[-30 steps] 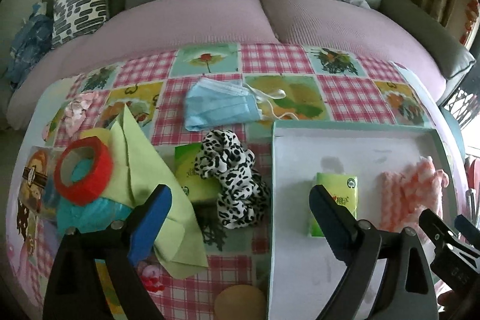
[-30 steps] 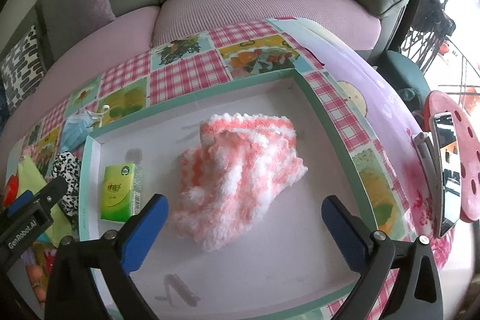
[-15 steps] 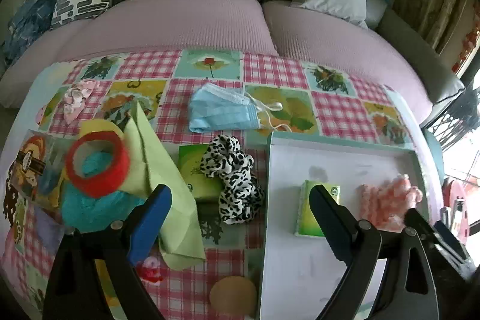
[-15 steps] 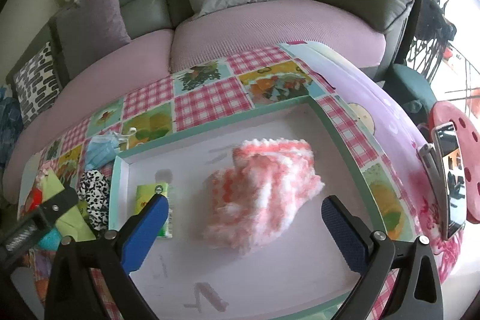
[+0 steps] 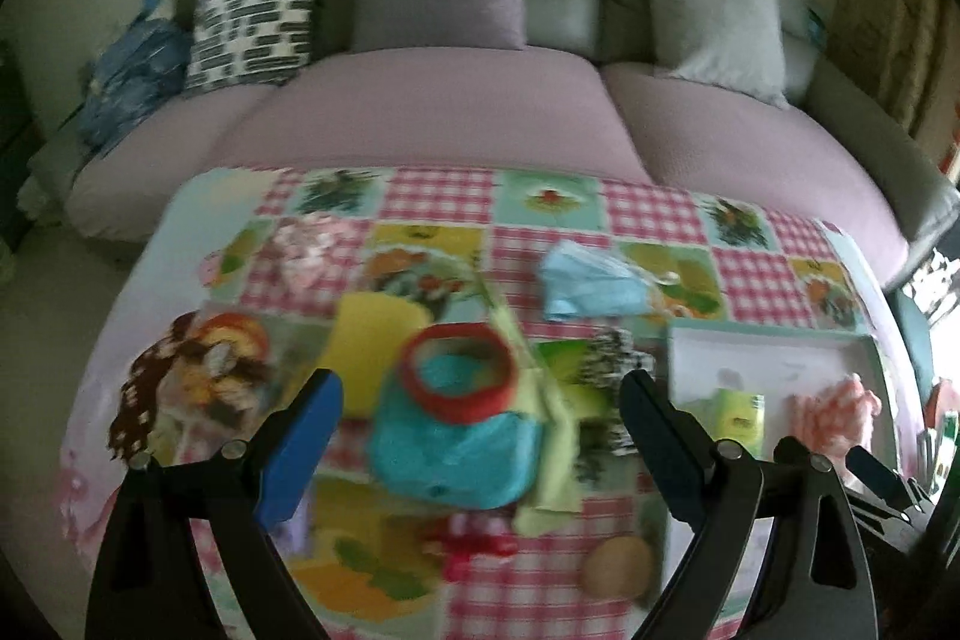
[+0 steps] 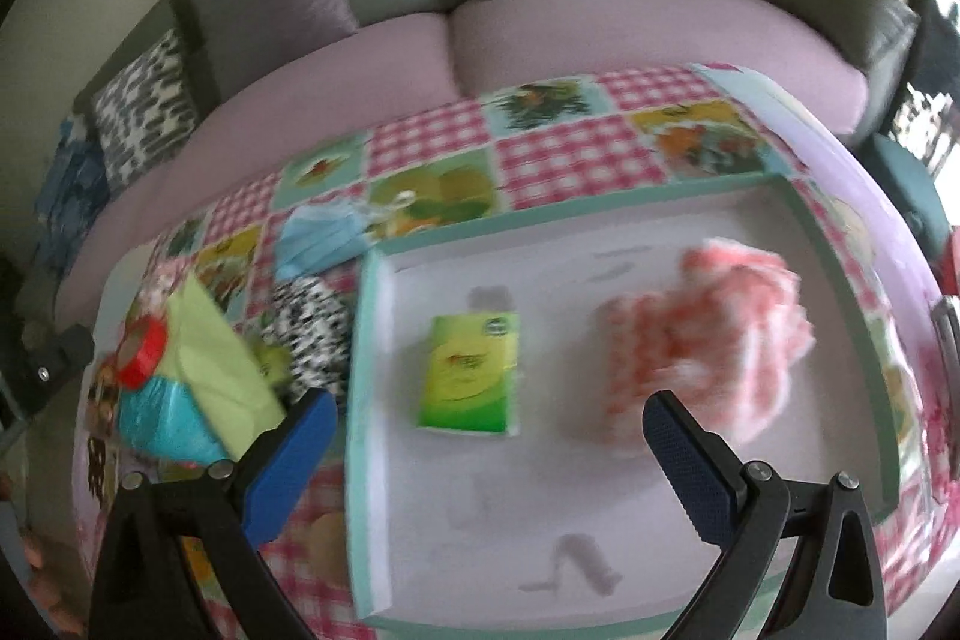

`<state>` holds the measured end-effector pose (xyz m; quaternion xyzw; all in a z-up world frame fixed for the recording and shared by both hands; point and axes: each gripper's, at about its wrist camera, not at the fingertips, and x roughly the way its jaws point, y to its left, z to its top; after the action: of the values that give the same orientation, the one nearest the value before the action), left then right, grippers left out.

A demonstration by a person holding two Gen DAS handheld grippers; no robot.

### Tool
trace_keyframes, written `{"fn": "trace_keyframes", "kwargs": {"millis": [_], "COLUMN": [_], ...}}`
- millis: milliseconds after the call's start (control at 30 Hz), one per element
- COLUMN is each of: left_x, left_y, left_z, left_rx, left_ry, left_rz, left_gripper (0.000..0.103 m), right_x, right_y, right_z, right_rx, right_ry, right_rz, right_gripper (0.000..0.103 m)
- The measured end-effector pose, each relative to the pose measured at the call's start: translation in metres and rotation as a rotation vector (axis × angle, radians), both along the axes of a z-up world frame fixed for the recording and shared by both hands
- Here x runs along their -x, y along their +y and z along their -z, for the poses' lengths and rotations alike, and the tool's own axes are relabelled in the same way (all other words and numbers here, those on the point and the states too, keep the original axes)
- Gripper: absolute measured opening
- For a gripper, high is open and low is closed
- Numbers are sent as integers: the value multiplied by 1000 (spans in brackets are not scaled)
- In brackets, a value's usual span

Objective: Organize soft objects
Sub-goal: 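Withdraw both grippers from the tray toward the remaining items on the cloth, then grasp the lavender packet with the left gripper while the right gripper reaches toward the red fluffy toy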

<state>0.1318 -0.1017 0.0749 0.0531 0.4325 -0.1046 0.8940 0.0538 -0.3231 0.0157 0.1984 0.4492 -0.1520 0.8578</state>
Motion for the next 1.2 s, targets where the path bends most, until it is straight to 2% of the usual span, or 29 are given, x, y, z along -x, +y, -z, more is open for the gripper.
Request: {"fn": "trace_keyframes", "kwargs": {"millis": [100, 233, 500, 700, 933, 1200], "left_x": [-2, -9, -15, -18, -23, -30], "left_y": [25, 65, 145, 186, 200, 183], "left_z": [0, 3, 10, 21, 43, 84], "left_rx": [16, 54, 76, 113, 125, 133], "left_ry": [10, 32, 48, 85, 156, 281], "left_rz": [-43, -118, -287, -366, -387, -319], "left_gripper": [93, 93, 93, 93, 93, 93], "right_x": [-6, -15, -34, -45, -53, -53], "right_y": [18, 41, 86, 111, 128, 119], "right_z": [-1, 2, 2, 7, 16, 27], "right_rx": [6, -40, -22, -21, -20, -73], "right_ry": [4, 3, 15, 37, 69, 86], "right_rz": [-55, -118, -188, -223, -256, -245], "right_gripper": [103, 103, 103, 103, 103, 103]}}
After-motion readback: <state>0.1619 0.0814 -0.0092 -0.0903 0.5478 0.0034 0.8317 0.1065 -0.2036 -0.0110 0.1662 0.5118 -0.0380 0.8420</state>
